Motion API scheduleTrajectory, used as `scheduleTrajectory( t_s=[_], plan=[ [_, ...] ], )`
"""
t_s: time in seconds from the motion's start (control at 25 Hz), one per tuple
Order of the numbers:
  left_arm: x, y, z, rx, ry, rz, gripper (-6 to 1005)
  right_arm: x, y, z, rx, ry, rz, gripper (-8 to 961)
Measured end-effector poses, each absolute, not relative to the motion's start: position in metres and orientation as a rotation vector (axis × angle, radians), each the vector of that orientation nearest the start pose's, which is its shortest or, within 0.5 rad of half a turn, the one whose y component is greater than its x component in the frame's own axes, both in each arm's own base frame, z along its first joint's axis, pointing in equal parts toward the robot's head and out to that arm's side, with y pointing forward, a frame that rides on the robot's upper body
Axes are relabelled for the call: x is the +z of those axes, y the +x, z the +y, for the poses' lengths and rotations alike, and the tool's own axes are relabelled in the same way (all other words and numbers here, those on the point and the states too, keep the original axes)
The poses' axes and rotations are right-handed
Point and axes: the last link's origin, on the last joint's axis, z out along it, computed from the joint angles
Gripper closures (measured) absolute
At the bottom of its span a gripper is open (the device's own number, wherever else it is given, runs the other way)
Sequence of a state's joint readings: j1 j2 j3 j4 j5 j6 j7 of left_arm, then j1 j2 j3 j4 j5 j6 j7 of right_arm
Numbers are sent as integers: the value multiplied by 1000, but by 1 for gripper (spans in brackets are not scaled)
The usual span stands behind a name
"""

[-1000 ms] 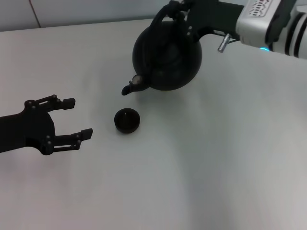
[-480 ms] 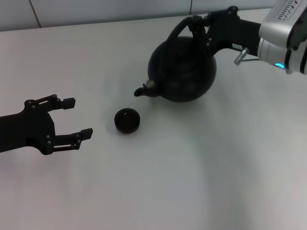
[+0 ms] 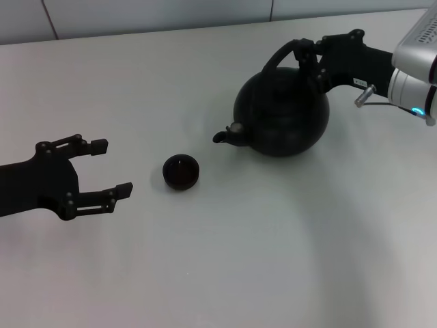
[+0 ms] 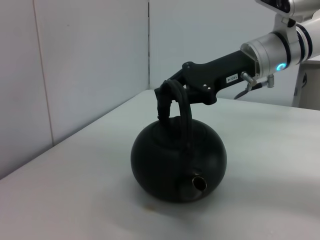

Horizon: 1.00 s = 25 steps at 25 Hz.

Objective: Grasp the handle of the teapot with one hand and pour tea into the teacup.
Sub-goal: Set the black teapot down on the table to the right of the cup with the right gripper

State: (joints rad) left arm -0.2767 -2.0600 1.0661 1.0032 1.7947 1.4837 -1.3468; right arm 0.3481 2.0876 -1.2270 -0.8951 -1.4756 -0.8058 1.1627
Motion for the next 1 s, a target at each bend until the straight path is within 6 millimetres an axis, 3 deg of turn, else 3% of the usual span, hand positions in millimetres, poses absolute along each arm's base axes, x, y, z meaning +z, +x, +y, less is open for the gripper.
scheduleTrajectory(
  t_s=[0.56,1.0],
  plan=[
    [15,-263,301,-515,-2748,-310,136,10,270,380,411,-2225,368,872],
    [16,-259,304,-522,-2749,-298,136,17,274,378,402,-2211,342,739]
  ],
)
